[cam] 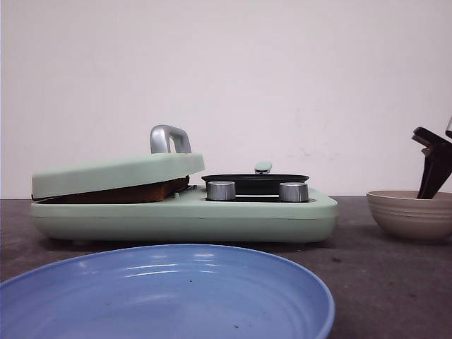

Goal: Make breakfast with bread and shrimp
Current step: 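Grasp the rim of the cream shrimp bowl with the right gripper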

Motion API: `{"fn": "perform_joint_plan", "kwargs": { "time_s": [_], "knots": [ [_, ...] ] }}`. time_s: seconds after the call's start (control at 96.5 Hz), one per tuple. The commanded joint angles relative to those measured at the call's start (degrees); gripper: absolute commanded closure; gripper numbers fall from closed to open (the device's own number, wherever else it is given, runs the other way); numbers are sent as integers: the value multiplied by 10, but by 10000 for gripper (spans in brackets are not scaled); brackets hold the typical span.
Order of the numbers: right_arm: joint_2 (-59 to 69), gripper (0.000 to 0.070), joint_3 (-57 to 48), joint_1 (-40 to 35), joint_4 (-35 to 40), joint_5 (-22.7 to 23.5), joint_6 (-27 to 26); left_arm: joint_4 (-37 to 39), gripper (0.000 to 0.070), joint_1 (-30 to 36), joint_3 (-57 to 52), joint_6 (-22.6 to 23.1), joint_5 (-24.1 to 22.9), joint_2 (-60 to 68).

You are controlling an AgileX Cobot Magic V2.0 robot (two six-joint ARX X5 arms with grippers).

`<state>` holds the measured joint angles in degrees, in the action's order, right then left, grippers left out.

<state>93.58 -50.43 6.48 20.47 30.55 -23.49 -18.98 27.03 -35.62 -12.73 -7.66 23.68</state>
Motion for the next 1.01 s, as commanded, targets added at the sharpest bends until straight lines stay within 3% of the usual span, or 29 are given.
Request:
{"fn": "perform_joint_plan", "kwargs": {
  "time_s": [0.0,0.052,0.228,0.373,0.673,0.995],
  "knots": [
    [19,297,-7,-7,-7,-1,-11,9,429,3,-5,6,-3,3],
    [20,331,-7,-10,-7,-4,-13,9,429,3,-5,7,-3,3],
    [20,600,-7,-12,-8,-4,-12,8,429,3,-5,6,-3,3],
    [20,695,-7,-11,-8,-5,-12,8,429,3,-5,5,-3,3],
    [19,695,-7,-10,-21,3,-15,8,429,3,-5,4,-3,3],
    [5,696,-30,-12,-109,90,-73,8,429,3,-5,0,-3,3]
  ]
}}
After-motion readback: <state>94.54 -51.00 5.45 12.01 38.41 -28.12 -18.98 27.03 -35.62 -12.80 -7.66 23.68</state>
